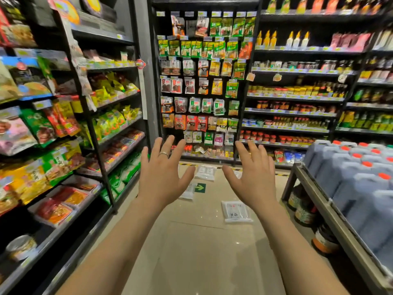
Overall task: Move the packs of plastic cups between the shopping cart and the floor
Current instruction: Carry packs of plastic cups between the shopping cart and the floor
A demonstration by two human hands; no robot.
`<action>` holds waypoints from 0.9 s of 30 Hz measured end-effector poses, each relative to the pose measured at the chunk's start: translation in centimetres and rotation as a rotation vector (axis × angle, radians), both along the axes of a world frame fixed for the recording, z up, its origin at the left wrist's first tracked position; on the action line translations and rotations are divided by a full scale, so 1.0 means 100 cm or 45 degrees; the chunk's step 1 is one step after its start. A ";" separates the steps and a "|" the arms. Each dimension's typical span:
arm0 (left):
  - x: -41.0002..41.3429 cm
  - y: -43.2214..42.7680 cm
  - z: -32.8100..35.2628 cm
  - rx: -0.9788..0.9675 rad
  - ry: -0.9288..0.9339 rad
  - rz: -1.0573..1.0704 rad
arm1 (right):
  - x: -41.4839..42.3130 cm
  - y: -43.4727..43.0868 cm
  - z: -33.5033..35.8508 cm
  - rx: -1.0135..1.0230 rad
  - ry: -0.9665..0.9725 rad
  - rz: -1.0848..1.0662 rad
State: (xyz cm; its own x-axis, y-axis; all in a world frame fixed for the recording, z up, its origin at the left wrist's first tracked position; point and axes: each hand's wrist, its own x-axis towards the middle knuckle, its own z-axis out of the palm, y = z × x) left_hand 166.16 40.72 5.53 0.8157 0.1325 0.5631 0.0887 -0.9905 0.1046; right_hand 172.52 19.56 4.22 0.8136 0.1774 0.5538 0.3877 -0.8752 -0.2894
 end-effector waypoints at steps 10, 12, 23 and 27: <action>0.162 0.011 -0.015 -0.044 0.023 -0.161 | 0.135 0.004 -0.002 -0.099 -0.047 -0.160; 0.200 0.022 -0.017 -0.059 0.037 -0.191 | 0.167 0.011 -0.002 -0.105 -0.063 -0.198; 0.402 0.097 -0.007 -0.072 0.020 -0.420 | 0.325 0.080 0.001 -0.037 -0.113 -0.393; 0.451 0.103 -0.020 -0.094 0.069 -0.483 | 0.362 0.090 -0.016 -0.041 -0.046 -0.440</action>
